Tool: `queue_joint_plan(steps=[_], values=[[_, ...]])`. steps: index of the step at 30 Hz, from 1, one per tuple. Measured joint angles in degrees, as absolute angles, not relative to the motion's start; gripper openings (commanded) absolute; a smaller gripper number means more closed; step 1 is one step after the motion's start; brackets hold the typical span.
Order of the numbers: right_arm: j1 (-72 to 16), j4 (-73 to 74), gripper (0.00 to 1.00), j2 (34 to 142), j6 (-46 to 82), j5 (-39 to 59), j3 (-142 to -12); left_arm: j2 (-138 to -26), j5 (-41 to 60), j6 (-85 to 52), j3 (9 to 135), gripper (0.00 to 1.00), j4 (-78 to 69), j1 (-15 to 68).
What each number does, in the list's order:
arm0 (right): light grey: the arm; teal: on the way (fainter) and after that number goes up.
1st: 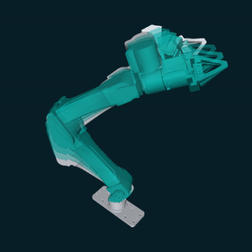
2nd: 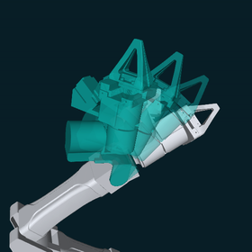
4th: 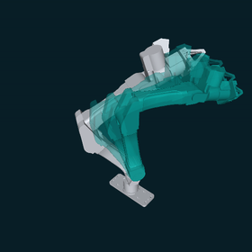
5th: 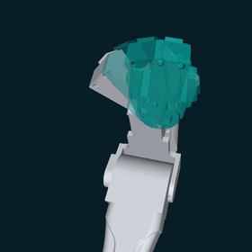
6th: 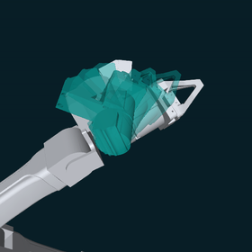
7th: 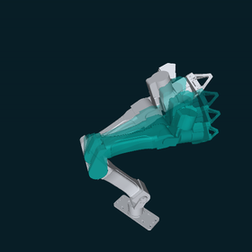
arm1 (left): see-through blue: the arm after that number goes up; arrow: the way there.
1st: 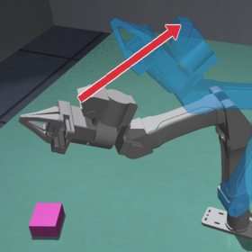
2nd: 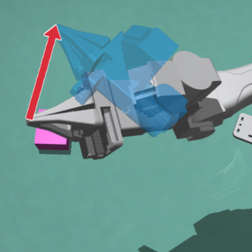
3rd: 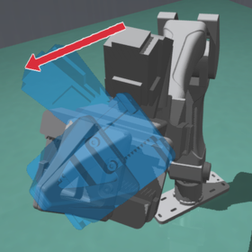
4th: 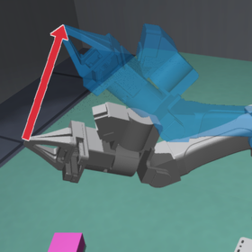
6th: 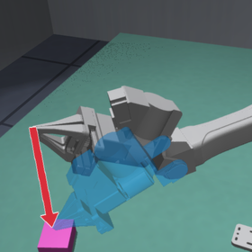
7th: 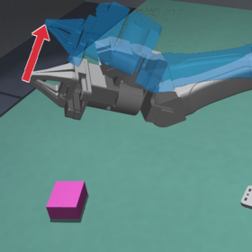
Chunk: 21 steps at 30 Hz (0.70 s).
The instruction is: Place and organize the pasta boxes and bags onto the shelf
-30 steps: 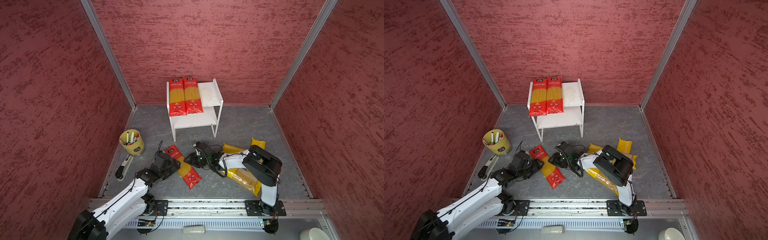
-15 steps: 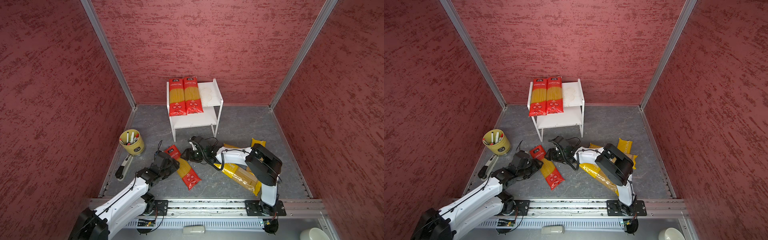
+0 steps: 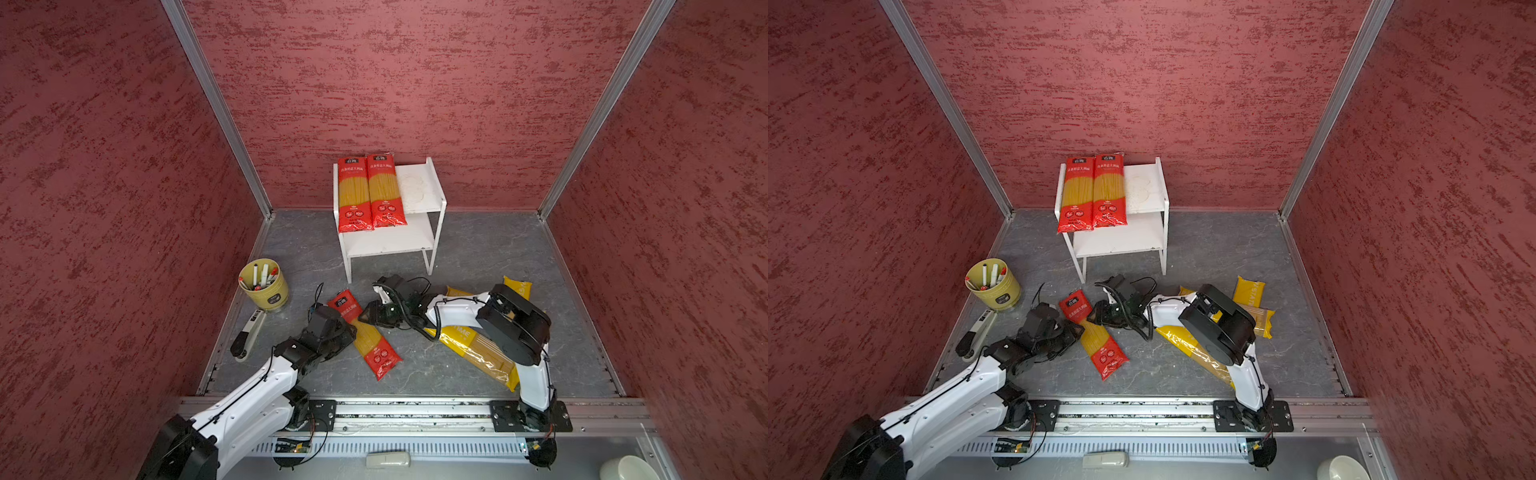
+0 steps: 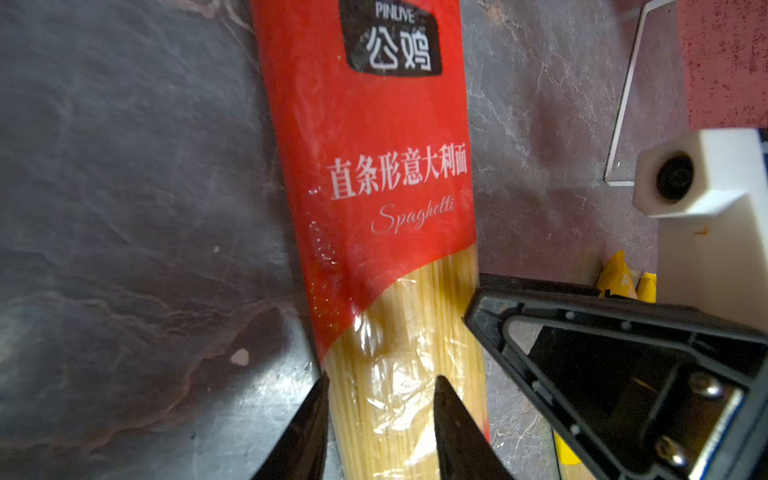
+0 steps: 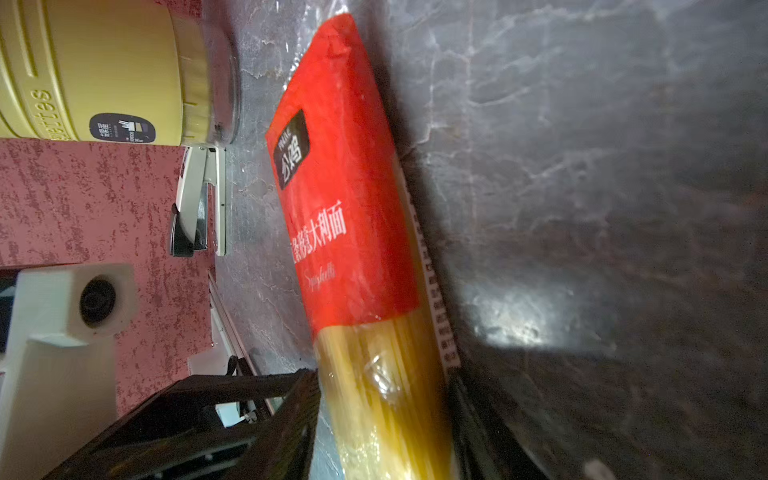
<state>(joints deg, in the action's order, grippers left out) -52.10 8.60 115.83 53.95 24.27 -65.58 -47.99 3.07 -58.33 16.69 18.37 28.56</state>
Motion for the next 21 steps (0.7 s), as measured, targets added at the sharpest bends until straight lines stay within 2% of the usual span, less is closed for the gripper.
queue_joint_plan(steps=[7, 13, 18, 21], values=[[-51.48, 3.62, 0.57, 115.81, 49.12, 23.51, -67.18, -46.96, 2.79, -58.28, 16.69, 0.44, 19.27, 28.56], [-51.46, -0.12, 0.53, 115.98, 46.46, 23.73, -69.56, -47.24, 2.61, -58.67, 16.64, 0.45, 19.25, 28.64], [-51.79, 3.42, 0.41, 116.92, 47.88, 25.71, -68.51, -47.68, 2.61, -58.76, 15.77, 0.42, 18.57, 28.67], [-51.81, 9.72, 0.29, 116.92, 49.84, 26.65, -65.3, -47.59, 2.74, -58.65, 15.75, 0.42, 18.31, 28.67]])
